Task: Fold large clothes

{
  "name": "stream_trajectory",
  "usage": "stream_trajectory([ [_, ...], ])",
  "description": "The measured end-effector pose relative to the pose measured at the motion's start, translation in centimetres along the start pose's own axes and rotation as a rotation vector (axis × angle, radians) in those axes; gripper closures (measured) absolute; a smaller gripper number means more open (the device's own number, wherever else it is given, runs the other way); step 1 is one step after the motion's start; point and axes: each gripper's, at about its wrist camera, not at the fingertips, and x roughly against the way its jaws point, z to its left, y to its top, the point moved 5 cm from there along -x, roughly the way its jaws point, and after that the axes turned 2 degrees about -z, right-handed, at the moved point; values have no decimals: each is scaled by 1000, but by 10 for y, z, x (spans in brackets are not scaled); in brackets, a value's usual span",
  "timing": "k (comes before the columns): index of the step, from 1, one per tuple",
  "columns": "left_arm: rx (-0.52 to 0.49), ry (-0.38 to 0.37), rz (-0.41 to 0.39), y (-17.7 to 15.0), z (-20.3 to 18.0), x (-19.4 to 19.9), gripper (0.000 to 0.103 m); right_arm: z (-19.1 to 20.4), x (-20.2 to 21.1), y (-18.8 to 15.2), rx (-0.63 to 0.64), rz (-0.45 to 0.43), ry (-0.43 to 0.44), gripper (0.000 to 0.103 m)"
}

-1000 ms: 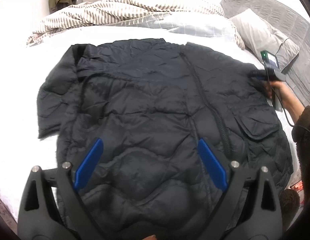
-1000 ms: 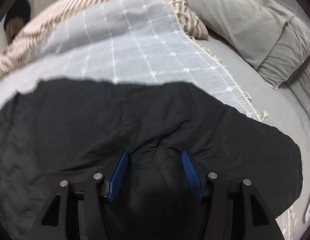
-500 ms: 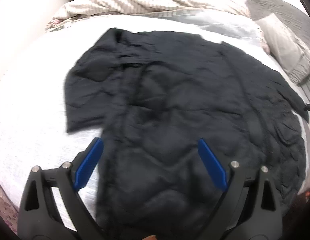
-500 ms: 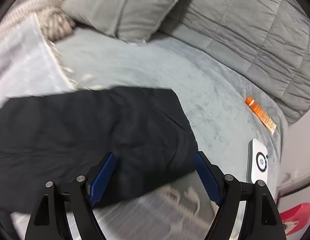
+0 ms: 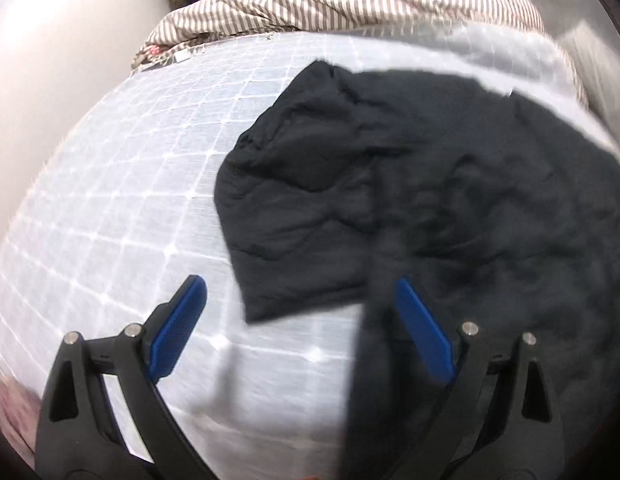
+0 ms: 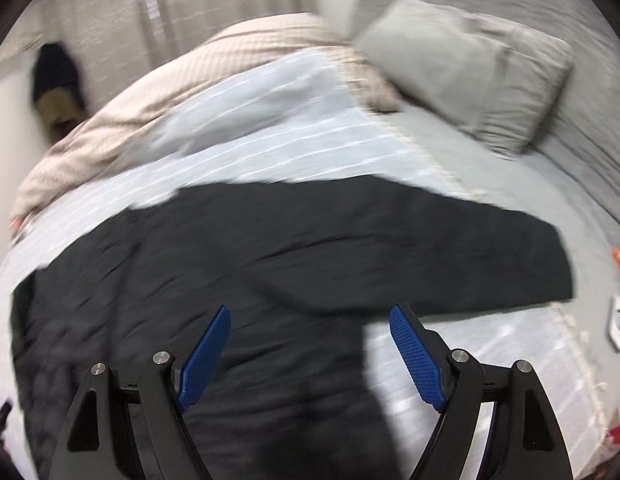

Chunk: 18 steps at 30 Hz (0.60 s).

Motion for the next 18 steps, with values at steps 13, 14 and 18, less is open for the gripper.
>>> stream_trajectory([
  [13,-117,-215,69,-9,16,-77,10,205,-13,-113,388,159,458,20],
  [14,-97,-224,59,-8,17,-77,14,210,-16,-120,392,177,474,20],
  [18,5,-212,25,10,37,-66,94,212,-26,-130,405,186,446,20],
])
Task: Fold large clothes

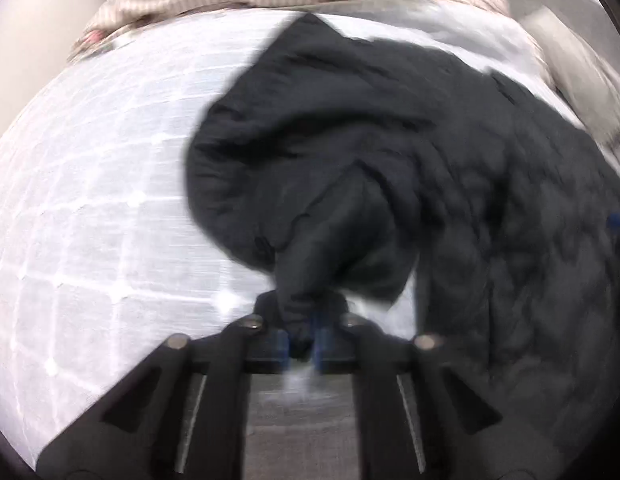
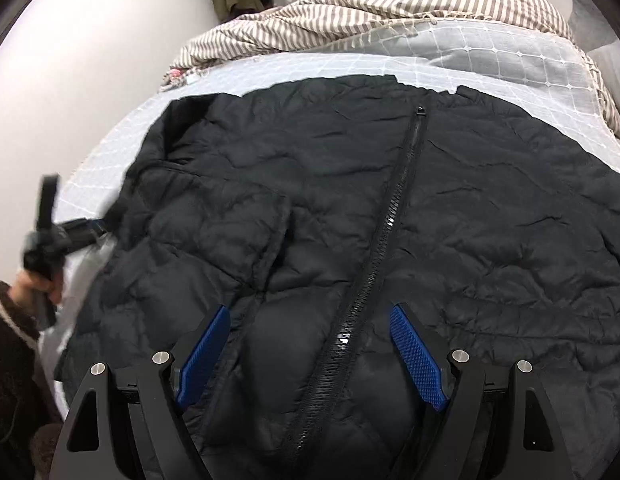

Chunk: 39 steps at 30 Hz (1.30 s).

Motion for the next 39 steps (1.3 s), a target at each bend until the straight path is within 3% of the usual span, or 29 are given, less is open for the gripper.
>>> stream_trajectory([
  [5,175,-33,-187,36,46,55,94,-12,2,2,-47,-30,26,20],
  [7,273,6,-252,52,82,72,93,-15,5,4,-58,-50,38,20],
  [8,357,60,-282,60,112,79,91,-15,6,6,-59,-56,39,20],
  [9,425,108,-294,62,133,82,81,-15,6,7,-58,-64,39,20],
  [10,515,174,-304,62,161,86,57,-14,6,9,-55,-68,36,20],
  [12,649,217,-320,55,196,88,25,-12,5,9,-48,-69,29,20],
  [15,752,124,-316,40,219,77,23,-10,6,11,-37,-69,27,20],
  [21,829,18,-148,14,212,7,23,-3,5,10,-12,-73,11,20],
  [22,879,-21,-141,12,211,-6,25,-3,4,9,-11,-73,6,20],
  [24,936,-40,-207,12,210,-9,28,-3,1,9,-5,-69,-5,20],
  [26,985,-49,-259,20,217,-16,46,-6,-2,8,-6,-66,-20,20],
  [27,1015,-51,-252,23,221,-22,87,-8,-3,8,-8,-63,-25,20],
  [28,1041,-53,-228,24,224,-27,101,-10,-4,7,-11,-60,-30,20],
  [30,1091,53,-297,23,233,-14,100,-13,-2,8,-11,-60,-39,20],
  [31,1086,148,-330,23,235,-3,100,-15,-1,8,-11,-61,-42,20],
  [32,1042,280,-309,22,235,3,100,-17,1,9,-12,-67,-44,20],
  [33,1008,367,-275,23,236,4,100,-19,5,10,-16,-75,-45,20],
  [34,983,415,-225,22,236,0,100,-21,7,11,-21,-80,-46,20],
  [36,960,393,-149,20,231,-5,95,-28,15,14,-40,-92,-42,20],
  [38,903,377,-124,25,215,5,70,-35,24,17,-51,-102,-39,20],
  [39,866,372,-126,29,206,10,42,-40,30,19,-59,-114,-42,20],
])
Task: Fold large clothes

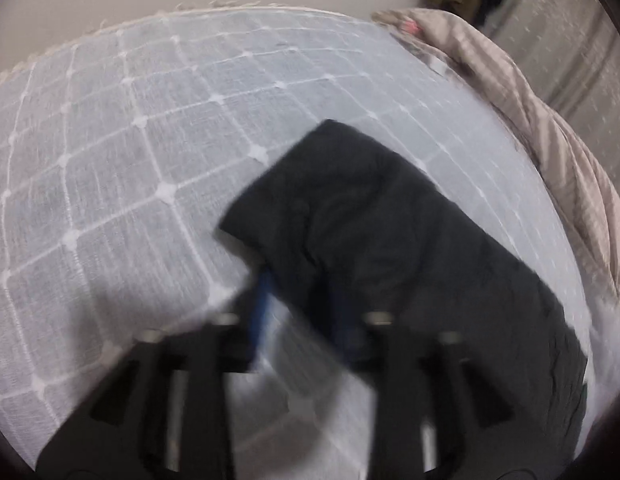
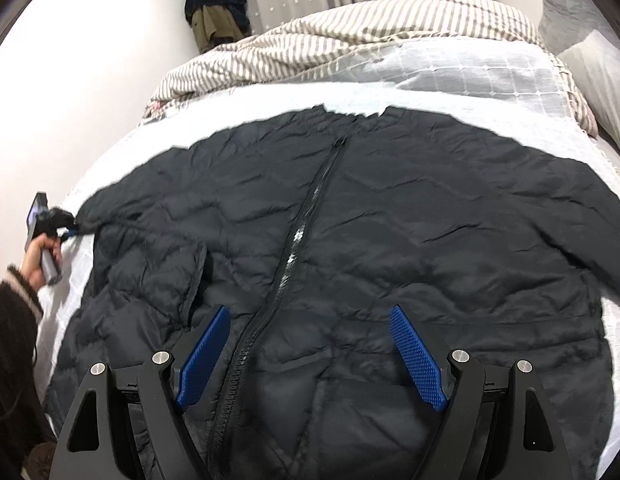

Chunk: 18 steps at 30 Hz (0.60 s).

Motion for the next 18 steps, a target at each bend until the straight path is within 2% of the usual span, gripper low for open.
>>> stream_trajectory([
  [1,-50,-17,-11,-5,-8,13,25,-3,4,2,-6,-10,-2,20],
  [2,-91,-32,-23,-11,-11,24,24,-7,8,4,-13,-14,-3,20],
  [4,-195,-59,-14,-26,-24,46,23,-14,17,8,-21,-14,-4,20],
  [7,-308,-151,51,-53,-50,77,21,-26,39,19,-20,-44,-17,20],
  [10,-386,-336,105,-85,-78,114,20,-44,57,30,-83,-59,-12,20],
  [14,-443,-585,188,-128,-113,146,20,-47,64,30,-185,-67,101,20],
  [18,-536,-675,203,-161,-139,151,20,-27,49,20,-168,-31,195,20],
])
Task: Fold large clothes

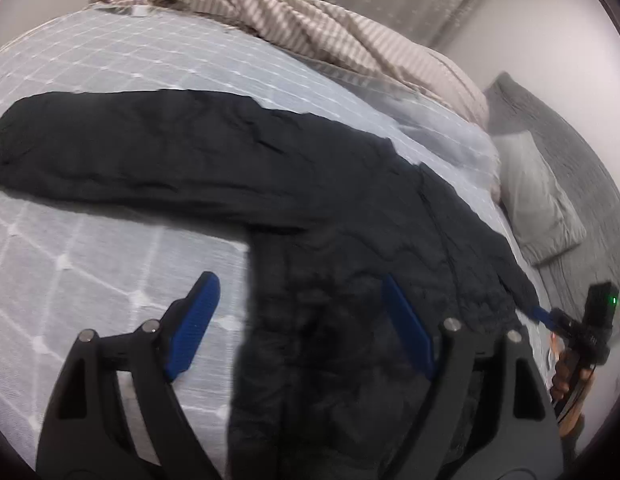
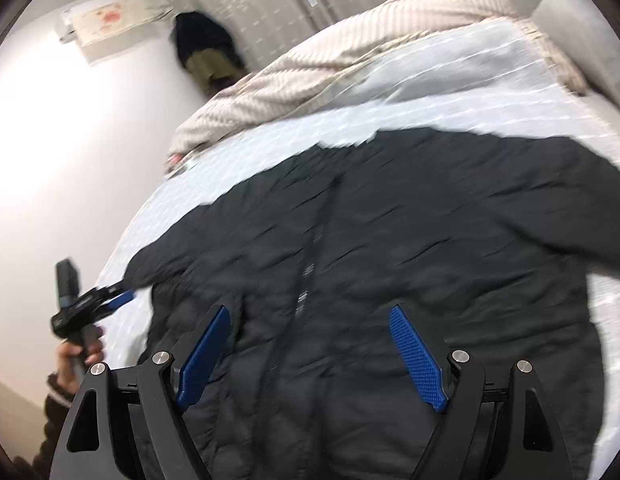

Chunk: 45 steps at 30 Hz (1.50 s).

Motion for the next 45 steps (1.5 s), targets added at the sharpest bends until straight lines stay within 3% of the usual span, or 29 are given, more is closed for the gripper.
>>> stream_trajectory([
  [3,-17,-55,41,-11,-9,-16,20,20,-25,-11,24,60,107,20],
  [9,-30,-153,64,-14,-16,-31,26,58,-80,-25,111,145,168,20],
  [11,-42,-168,76,-15,-19,-34,35,62,-95,-28,91,165,192,20],
  [13,-32,-180,100,-14,-17,-40,56,65,-107,-29,66,176,217,24],
  [16,-23,-171,100,-16,-13,-41,75,65,-127,-27,13,194,260,41],
  [18,-19,-205,85,-15,-15,-37,88,65,-136,-25,-5,201,271,64],
  [19,-22,-220,77,-15,-16,-32,90,65,-140,-25,-13,209,263,83],
  [20,-29,-230,67,-16,-17,-26,90,65,-142,-24,-14,215,255,91],
  [22,-52,-243,55,-19,-19,-13,92,66,-139,-24,-14,196,247,93],
  [25,-100,-237,60,-29,-20,7,92,75,-115,-25,-12,152,325,94],
  [29,-166,-189,137,-56,-18,24,92,89,-89,-41,78,161,332,94],
  [31,-199,-116,208,-73,-13,24,92,91,-83,-58,127,205,307,93],
  [33,-244,-35,289,-95,-7,23,92,88,-84,-79,177,275,228,93],
  [34,-261,-6,306,-102,-5,24,92,84,-86,-89,197,314,165,93],
  [36,-269,39,306,-107,-2,35,91,77,-84,-101,206,353,123,93],
  [38,-253,62,268,-100,-4,52,79,73,-73,-103,185,350,128,87],
  [40,-256,75,194,-88,-12,71,53,70,-59,-96,164,325,127,81],
  [43,-288,66,97,-71,-32,85,39,63,-35,-82,153,259,152,65],
  [44,-298,63,72,-64,-41,85,37,60,-29,-78,144,237,155,49],
  [45,-309,59,56,-59,-52,81,35,55,-23,-71,129,209,152,42],
])
